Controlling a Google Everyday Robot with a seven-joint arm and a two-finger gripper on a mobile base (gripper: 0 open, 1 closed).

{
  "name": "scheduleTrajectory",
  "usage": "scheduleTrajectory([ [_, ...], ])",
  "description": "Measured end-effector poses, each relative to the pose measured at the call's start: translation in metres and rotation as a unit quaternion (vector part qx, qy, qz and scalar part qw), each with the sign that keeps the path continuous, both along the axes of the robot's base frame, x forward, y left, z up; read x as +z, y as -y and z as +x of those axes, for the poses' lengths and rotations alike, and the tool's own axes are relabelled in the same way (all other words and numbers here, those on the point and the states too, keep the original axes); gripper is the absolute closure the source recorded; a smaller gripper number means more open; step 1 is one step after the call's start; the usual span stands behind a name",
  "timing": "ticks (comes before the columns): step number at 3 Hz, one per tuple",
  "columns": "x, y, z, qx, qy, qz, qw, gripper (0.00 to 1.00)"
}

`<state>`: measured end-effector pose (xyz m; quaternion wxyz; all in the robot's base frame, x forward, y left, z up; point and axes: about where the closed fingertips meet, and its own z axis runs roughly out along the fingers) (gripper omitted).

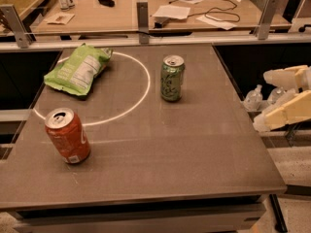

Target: Knock green can over

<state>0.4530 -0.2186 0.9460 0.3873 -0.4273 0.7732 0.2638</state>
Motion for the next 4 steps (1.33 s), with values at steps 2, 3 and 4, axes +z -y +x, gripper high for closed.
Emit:
scheduleTrajectory([
  [2, -0.043, -0.008, 0.033, 0.001, 0.017, 0.036, 0.9992, 0.0],
  [3, -0.06, -0.011, 0.059, -0.009, 0.032, 0.041, 0.9986, 0.0],
  [4, -0.071, -0.013, 0.08, -0.028, 0.041, 0.06, 0.9969, 0.0],
])
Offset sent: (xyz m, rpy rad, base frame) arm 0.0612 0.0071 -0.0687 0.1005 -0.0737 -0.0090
